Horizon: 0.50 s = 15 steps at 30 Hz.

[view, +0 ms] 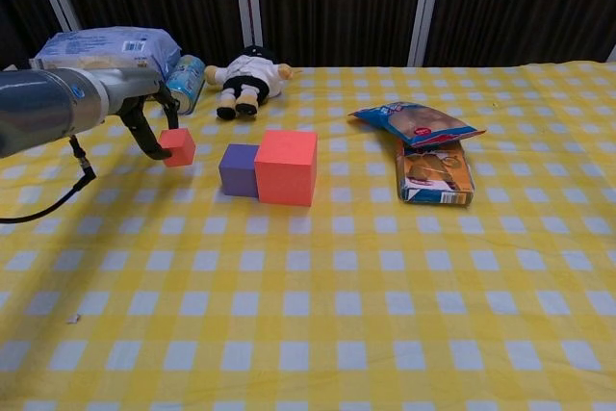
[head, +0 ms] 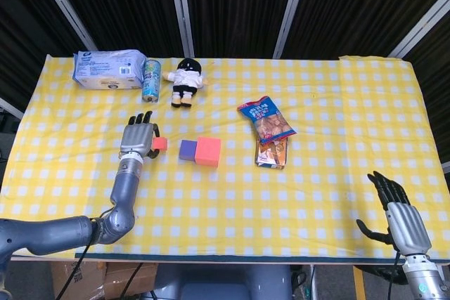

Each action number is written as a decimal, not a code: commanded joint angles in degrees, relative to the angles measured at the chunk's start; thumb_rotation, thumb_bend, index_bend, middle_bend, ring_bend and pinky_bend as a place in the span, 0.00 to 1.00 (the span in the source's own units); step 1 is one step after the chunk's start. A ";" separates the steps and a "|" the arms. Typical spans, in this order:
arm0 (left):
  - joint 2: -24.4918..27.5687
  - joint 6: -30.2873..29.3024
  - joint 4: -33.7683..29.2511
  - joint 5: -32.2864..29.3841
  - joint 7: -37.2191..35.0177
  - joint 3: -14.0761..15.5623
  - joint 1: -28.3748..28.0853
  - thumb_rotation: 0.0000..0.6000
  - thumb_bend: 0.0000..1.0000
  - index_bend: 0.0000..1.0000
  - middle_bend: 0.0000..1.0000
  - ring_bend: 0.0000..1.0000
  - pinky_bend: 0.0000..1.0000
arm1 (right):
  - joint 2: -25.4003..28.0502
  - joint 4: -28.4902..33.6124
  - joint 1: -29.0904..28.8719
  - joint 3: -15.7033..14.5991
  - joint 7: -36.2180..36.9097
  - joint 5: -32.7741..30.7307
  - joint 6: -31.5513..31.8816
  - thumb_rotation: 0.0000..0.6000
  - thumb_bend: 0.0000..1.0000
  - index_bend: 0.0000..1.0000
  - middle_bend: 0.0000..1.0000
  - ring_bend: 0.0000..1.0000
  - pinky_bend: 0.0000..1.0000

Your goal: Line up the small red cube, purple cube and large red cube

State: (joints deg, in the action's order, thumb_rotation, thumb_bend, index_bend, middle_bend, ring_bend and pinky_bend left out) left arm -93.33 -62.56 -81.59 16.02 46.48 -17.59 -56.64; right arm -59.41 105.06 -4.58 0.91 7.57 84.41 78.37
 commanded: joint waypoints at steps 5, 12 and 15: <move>-2.15 1.29 2.68 -2.13 0.61 -0.84 -1.23 1.00 0.35 0.42 0.00 0.00 0.00 | 0.05 0.04 -0.04 0.01 0.15 -0.10 -0.09 1.00 0.34 0.00 0.00 0.00 0.00; -3.89 2.47 4.30 -2.06 0.71 -0.63 -1.92 1.00 0.35 0.41 0.00 0.00 0.00 | 0.14 0.04 -0.06 -0.01 0.44 -0.10 -0.17 1.00 0.34 0.00 0.00 0.00 0.00; -4.58 2.68 4.83 -1.93 0.43 -0.81 -2.14 1.00 0.35 0.41 0.00 0.00 0.00 | 0.19 0.04 -0.09 0.01 0.60 -0.05 -0.17 1.00 0.34 0.00 0.00 0.00 0.00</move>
State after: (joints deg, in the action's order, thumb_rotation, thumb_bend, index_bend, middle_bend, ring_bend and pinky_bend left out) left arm -97.82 -59.94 -76.85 14.06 46.96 -18.36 -58.71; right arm -59.22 105.10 -4.67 0.93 8.17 84.35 78.21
